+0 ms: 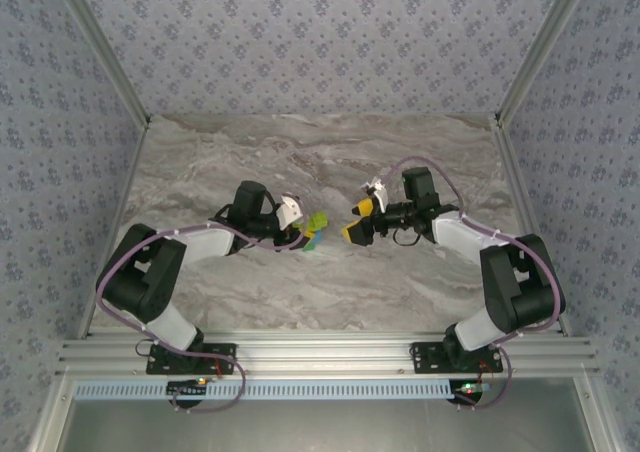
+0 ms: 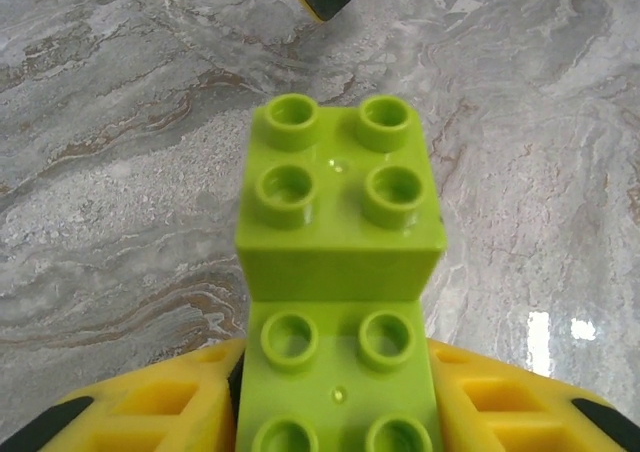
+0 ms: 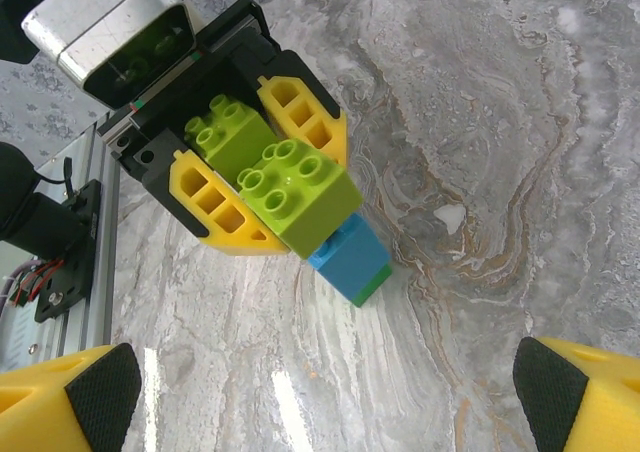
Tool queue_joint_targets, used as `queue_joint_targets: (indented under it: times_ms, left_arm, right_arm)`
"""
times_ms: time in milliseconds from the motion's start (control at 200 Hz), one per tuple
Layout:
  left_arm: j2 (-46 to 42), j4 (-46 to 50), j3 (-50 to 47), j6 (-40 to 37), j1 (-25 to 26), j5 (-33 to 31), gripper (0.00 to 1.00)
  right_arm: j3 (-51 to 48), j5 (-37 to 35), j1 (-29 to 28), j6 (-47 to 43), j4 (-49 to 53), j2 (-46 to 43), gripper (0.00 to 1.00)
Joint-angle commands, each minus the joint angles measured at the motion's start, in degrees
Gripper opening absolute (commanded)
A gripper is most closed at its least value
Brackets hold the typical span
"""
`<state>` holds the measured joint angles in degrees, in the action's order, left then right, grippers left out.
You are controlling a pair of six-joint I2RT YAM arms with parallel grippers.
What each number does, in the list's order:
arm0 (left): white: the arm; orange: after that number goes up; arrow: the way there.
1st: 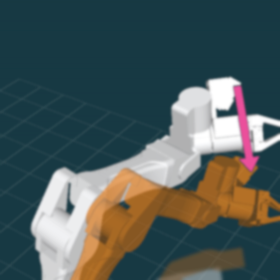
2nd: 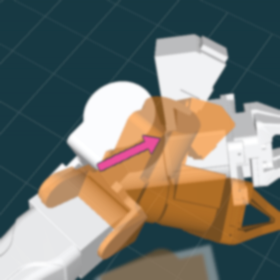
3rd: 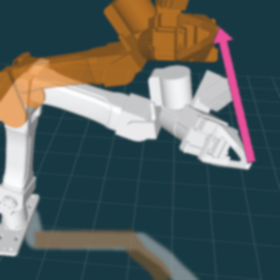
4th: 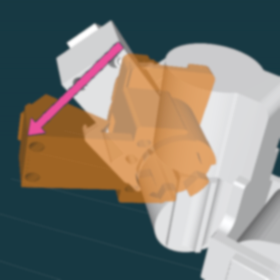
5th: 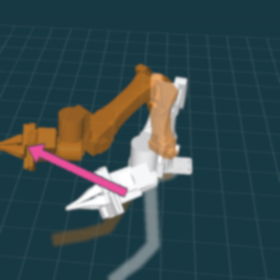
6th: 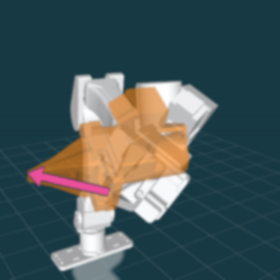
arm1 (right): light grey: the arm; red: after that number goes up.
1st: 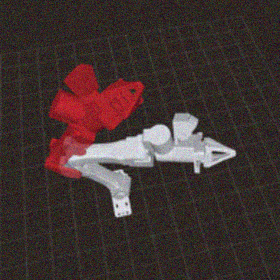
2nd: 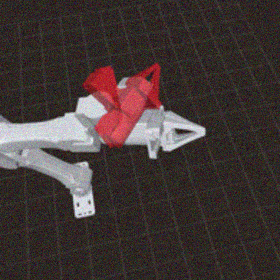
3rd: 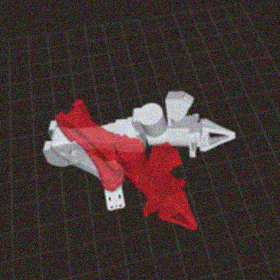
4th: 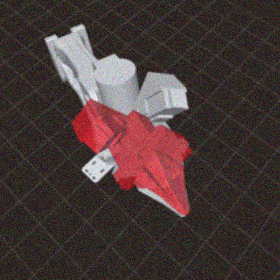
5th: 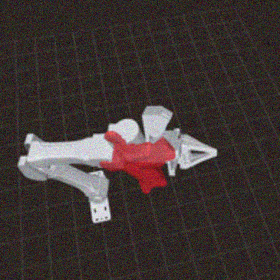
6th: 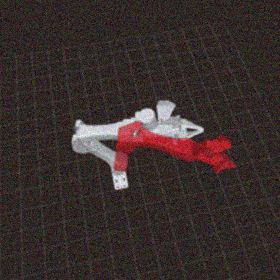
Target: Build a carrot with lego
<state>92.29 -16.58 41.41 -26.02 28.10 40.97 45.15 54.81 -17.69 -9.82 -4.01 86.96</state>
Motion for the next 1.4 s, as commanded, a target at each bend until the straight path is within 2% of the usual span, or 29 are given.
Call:
queue_joint_targets:
  times_ms: [0,205,230,275,520,974,1239,1394]
  left_arm:
    - [-0.9,-1.2,-0.3,-1.4,0.5,-0.4,0.47]
    - [-0.2,-1.1,0.1,-1.3,0.7,-0.9,0.59]
    - [-0.2,-1.1,0.1,-1.2,0.7,-1.0,0.70]
    - [-0.3,-1.4,0.0,-1.1,0.6,-1.2,0.80]
    - [-4.3,-1.6,-1.3,-0.9,0.8,-5.0,0.97]
    - [-5.8,0.0,0.7,-3.0,1.0,-12.0,0.97]
    - [-0.4,1.1,8.7,-4.9,0.5,-15.3,0.97]
    - [3.3,3.8,15.7,-6.0,-0.6,-14.3,0.97]
  right_arm:
    - [-0.3,0.5,0.4,0.7,-0.9,1.0,1.00]
    - [-0.2,1.0,0.4,0.9,-0.9,1.1,1.00]
    - [-0.2,1.1,0.4,0.8,-0.8,1.1,1.00]
    - [-0.2,1.3,0.4,0.8,-0.8,1.2,1.00]
    - [0.2,2.0,0.3,0.9,-0.7,1.8,1.00]
    - [1.3,2.6,-0.4,0.9,0.2,2.6,1.00]
    - [1.5,2.5,-0.9,1.1,0.4,2.9,1.00]
    - [1.5,2.5,-0.9,0.9,0.7,2.5,1.00]
